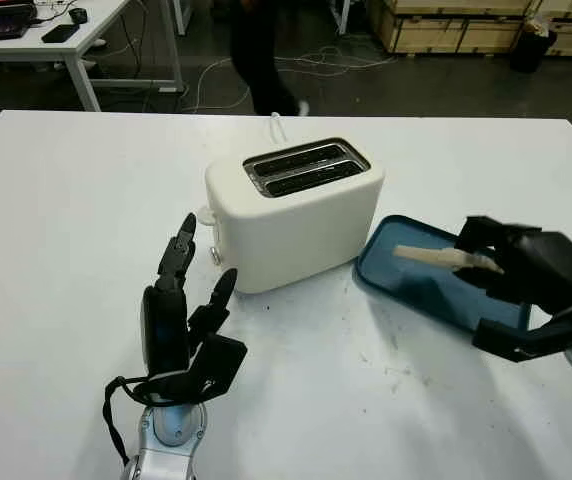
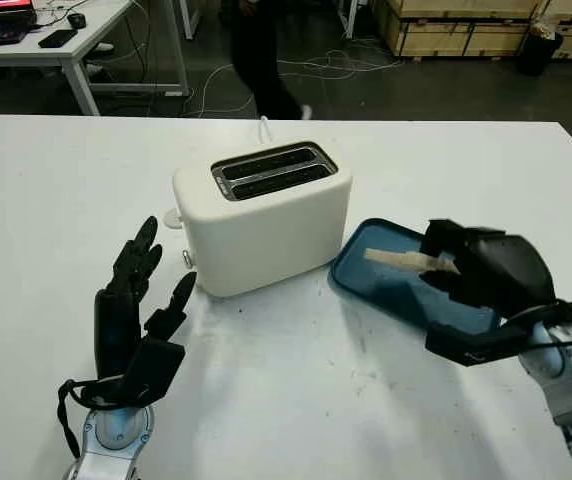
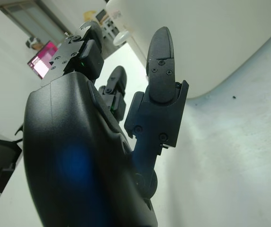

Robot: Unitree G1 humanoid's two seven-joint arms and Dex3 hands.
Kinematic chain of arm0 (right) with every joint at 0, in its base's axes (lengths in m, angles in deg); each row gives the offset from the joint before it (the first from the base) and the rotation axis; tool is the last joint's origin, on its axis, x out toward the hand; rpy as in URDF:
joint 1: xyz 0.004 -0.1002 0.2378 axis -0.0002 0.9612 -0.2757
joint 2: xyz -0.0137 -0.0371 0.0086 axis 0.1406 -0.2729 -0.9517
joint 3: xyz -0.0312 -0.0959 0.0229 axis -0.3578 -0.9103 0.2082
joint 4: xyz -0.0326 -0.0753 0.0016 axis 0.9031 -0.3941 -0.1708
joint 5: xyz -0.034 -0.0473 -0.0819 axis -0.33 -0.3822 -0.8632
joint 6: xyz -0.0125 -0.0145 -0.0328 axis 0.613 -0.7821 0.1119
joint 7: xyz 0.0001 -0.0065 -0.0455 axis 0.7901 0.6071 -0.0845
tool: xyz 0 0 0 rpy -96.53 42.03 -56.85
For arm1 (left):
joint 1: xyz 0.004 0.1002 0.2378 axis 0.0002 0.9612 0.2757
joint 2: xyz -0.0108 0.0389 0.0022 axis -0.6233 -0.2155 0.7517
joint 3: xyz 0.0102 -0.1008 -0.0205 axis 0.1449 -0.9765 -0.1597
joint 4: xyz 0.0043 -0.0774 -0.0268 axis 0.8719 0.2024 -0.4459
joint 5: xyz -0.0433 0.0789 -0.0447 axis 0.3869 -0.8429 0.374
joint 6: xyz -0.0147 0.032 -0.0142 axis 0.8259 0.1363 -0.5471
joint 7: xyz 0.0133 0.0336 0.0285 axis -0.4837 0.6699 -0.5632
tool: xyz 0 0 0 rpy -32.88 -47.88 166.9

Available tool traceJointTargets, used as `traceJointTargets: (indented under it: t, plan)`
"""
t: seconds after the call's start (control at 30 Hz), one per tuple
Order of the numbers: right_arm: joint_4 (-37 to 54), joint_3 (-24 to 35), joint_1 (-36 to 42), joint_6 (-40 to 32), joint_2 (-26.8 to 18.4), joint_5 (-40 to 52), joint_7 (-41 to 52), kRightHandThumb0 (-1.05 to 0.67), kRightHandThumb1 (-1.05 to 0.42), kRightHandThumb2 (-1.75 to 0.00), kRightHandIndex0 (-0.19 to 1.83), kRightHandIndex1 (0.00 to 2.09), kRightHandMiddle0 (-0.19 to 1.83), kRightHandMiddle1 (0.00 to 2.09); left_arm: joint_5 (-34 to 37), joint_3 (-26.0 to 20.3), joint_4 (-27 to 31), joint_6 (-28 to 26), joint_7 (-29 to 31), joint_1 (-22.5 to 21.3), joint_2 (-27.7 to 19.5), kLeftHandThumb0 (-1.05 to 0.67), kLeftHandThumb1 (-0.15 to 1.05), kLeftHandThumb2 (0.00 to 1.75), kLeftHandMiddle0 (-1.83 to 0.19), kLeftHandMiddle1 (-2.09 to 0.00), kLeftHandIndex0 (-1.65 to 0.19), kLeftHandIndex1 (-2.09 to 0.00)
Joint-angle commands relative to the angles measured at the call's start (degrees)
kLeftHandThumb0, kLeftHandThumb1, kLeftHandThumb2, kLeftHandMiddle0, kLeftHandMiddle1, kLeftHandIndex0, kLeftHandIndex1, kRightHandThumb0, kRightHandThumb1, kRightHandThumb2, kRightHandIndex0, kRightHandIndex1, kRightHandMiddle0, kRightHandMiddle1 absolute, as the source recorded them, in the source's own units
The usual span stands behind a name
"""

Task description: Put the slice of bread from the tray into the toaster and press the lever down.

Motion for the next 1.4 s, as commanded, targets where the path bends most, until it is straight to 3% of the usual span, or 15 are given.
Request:
traceJointTargets:
  t: [0.0, 0.2, 0.23, 0.27, 0.3, 0.4, 0.57, 0.77, 0.93, 1.1, 1.37]
  plan:
    - [-1.3, 1.0, -2.3, 1.9, -1.4, 2.2, 0.8, -0.33, -0.92, -0.43, 0.53, 1.75, 0.38, 1.75, -0.4, 0.2, -0.7, 0.8, -0.3, -0.9, 1.1, -0.5, 0.92, 0.32, -0.44, -0.06, -0.33, 0.0]
    - [-4.6, 2.8, -8.3, 4.6, -3.9, 7.8, 5.3, -0.35, -0.92, -0.44, 0.51, 1.75, 0.37, 1.75, -0.5, 0.2, -1.4, 0.7, -0.2, -1.7, 1.1, -0.5, 0.92, 0.32, -0.44, -0.06, -0.32, 0.0]
    - [-5.8, 3.1, -10.2, 5.6, -4.6, 10.8, 8.2, -0.35, -0.92, -0.42, 0.51, 1.75, 0.4, 1.69, -0.6, 0.2, -1.7, 0.7, -0.2, -1.9, 1.1, -0.51, 0.92, 0.32, -0.44, -0.06, -0.33, 0.0]
    - [-7.5, 3.1, -12.5, 7.0, -5.5, 14.1, 11.8, -0.34, -0.92, -0.42, 0.52, 1.75, 0.46, 1.5, -0.5, 0.2, -2.0, 0.9, -0.2, -2.1, 1.1, -0.51, 0.92, 0.32, -0.44, -0.06, -0.32, 0.0]
    - [-9.9, 2.8, -15.5, 8.8, -6.7, 17.1, 15.7, -0.33, -0.92, -0.43, 0.53, 1.75, 0.46, 1.47, -0.5, 0.2, -2.3, 1.1, -0.2, -2.3, 1.0, -0.51, 0.92, 0.32, -0.44, -0.06, -0.32, 0.0]
    - [-16.3, 1.5, -24.9, 11.0, -8.6, 23.0, 26.0, -0.31, -0.92, -0.39, 0.55, 1.75, 0.38, 1.71, -0.6, 0.4, -2.8, 1.3, -0.1, -2.7, 1.1, -0.5, 0.92, 0.32, -0.43, -0.06, -0.31, 0.0]
    - [-25.6, -1.7, -43.4, 9.4, -7.7, 27.6, 40.1, -0.32, -0.92, -0.35, 0.58, 1.75, 0.42, 1.74, -0.7, 0.8, -3.5, 1.4, -0.6, -2.9, 1.4, -0.51, 0.92, 0.33, -0.43, -0.06, -0.31, 0.0]
    - [-41.0, -6.4, -65.1, 8.7, -1.3, 25.8, 47.1, -0.39, -0.92, -0.3, 0.61, 1.75, 0.44, 1.75, -0.9, 0.9, -3.6, 1.3, -0.7, -2.9, 1.4, -0.5, 0.92, 0.34, -0.42, -0.05, -0.3, 0.0]
    - [-50.7, -10.9, -75.2, 9.7, 5.0, 21.3, 45.3, -0.36, -0.92, -0.21, 0.78, 1.75, 0.59, 1.75, -1.6, 0.9, -4.3, 1.7, -1.9, -3.0, 1.6, -0.5, 0.92, 0.34, -0.43, -0.06, -0.31, -0.01]
    - [-56.8, -12.3, -79.5, 10.3, 11.4, 20.6, 46.2, -0.3, -0.92, -0.2, 0.88, 1.75, 0.69, 1.75, -1.8, 1.3, -4.0, 1.7, -2.8, -2.3, 1.7, -0.51, 0.92, 0.34, -0.44, -0.07, -0.31, -0.01]
    - [-60.1, -13.3, -80.0, 9.0, 17.8, 19.7, 45.7, -0.49, -0.92, -0.25, 1.06, 1.75, 0.87, 1.75, -0.8, 1.3, -3.2, 1.8, -2.4, -1.3, 1.6, -0.52, 0.92, 0.35, -0.41, -0.05, -0.31, 0.0]
